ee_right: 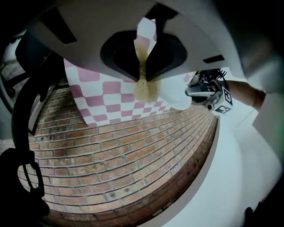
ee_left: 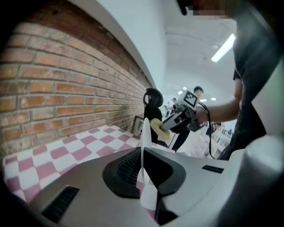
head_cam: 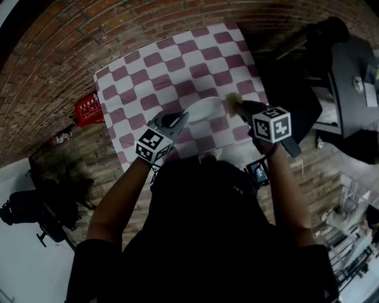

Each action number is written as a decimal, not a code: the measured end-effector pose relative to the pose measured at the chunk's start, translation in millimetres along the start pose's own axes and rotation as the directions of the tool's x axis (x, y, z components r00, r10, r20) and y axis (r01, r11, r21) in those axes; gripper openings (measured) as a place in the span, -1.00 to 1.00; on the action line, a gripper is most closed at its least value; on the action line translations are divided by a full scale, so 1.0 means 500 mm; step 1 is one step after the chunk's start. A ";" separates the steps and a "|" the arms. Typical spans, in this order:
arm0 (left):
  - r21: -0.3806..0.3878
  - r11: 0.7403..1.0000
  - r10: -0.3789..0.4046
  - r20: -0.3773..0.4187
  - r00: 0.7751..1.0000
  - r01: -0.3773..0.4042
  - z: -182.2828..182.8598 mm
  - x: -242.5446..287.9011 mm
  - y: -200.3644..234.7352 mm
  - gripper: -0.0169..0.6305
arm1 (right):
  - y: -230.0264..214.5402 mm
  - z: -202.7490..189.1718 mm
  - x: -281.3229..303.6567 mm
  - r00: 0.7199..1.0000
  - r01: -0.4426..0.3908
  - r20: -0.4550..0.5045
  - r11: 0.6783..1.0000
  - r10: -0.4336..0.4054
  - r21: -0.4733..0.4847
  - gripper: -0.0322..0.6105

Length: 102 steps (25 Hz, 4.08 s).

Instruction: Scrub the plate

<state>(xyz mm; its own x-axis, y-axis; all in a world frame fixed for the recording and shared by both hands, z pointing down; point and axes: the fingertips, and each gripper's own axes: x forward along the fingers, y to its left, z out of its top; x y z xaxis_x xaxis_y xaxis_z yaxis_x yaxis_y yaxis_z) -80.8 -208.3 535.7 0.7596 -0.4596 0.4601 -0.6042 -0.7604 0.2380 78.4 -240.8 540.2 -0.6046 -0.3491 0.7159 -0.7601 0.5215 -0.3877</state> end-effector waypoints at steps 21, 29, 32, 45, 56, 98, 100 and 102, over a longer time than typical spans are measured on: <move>-0.669 0.743 -0.089 -0.046 0.995 0.036 -0.156 0.122 0.084 -0.88 | 0.012 -0.057 0.036 0.999 0.000 -0.048 0.998 0.003 0.067 -0.76; -0.774 0.633 -0.058 -0.025 0.998 0.018 -0.191 0.151 0.099 -0.88 | 0.011 -0.089 0.047 0.996 0.007 -0.085 0.997 0.000 0.080 -0.76; -0.802 0.597 -0.044 -0.019 0.999 0.011 -0.203 0.155 0.106 -0.88 | 0.011 -0.096 0.048 0.995 0.012 -0.098 0.996 -0.004 0.084 -0.76; -0.837 0.546 -0.044 -0.072 0.996 -0.037 -0.266 0.179 0.112 -0.88 | 0.002 -0.108 0.057 0.993 0.011 -0.116 0.995 0.000 0.098 -0.76; -0.764 0.624 -0.016 -0.222 0.975 -0.164 -0.296 0.191 0.129 -0.82 | -0.001 -0.128 0.061 0.991 0.019 -0.131 0.993 -0.004 0.114 -0.76; -0.493 0.721 0.307 -0.402 0.863 -0.486 -0.229 0.115 0.105 -0.69 | 0.066 -0.114 -0.082 0.996 -0.088 0.004 0.994 0.088 -0.064 -0.76; -0.492 0.729 0.333 -0.352 0.875 -0.475 -0.193 0.095 0.083 -0.84 | 0.081 -0.109 -0.089 0.994 -0.111 0.006 0.989 0.112 -0.099 -0.76; -0.504 0.734 0.348 -0.298 0.889 -0.456 -0.160 0.072 0.052 -0.91 | 0.097 -0.104 -0.097 0.991 -0.132 0.010 0.982 0.134 -0.134 -0.76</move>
<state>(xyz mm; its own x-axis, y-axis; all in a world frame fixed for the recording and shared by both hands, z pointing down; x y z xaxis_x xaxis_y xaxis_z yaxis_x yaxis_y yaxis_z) -88.5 -207.7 626.9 0.3936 -0.5360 0.7468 -0.9108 -0.1169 0.3960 83.2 -158.0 517.0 -0.7037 -0.2836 0.6514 -0.6349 0.6626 -0.3974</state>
